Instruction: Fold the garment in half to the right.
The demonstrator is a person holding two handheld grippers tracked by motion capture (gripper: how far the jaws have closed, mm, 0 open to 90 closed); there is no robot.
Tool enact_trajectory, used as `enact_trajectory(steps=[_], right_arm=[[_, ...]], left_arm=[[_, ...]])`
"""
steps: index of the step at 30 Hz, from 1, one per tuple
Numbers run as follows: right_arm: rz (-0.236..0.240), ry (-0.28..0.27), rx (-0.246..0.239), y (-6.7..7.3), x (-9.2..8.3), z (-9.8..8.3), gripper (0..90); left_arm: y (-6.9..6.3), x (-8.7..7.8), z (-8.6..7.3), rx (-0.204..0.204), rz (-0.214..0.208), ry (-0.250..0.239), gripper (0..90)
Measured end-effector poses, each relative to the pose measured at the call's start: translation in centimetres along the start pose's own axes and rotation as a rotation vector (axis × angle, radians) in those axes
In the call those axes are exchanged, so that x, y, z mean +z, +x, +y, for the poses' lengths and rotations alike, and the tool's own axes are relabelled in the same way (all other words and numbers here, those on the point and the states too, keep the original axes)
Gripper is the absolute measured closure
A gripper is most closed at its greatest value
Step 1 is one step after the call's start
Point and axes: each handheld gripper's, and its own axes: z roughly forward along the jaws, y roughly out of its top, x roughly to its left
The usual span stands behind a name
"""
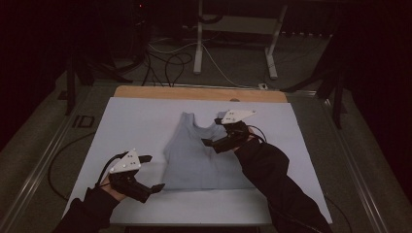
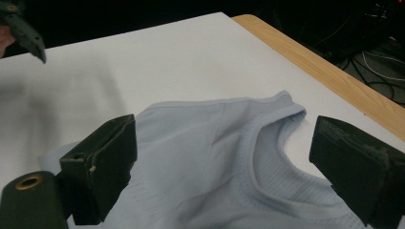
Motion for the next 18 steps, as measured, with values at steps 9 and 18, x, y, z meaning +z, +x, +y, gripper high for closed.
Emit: enact_trajectory(steps=[9,18], right_arm=[[0.001,-0.003,0.019,-0.8,2.0,0.7,9.1],[0.001,0.007,0.034,-1.6,4.3,1.4,9.1]], left_arm=[[-0.3,1.4,0.1,0.004,0.013,0.019,0.5],[-0.8,3.0,0.2,0.008,0.038,0.052,0.5]])
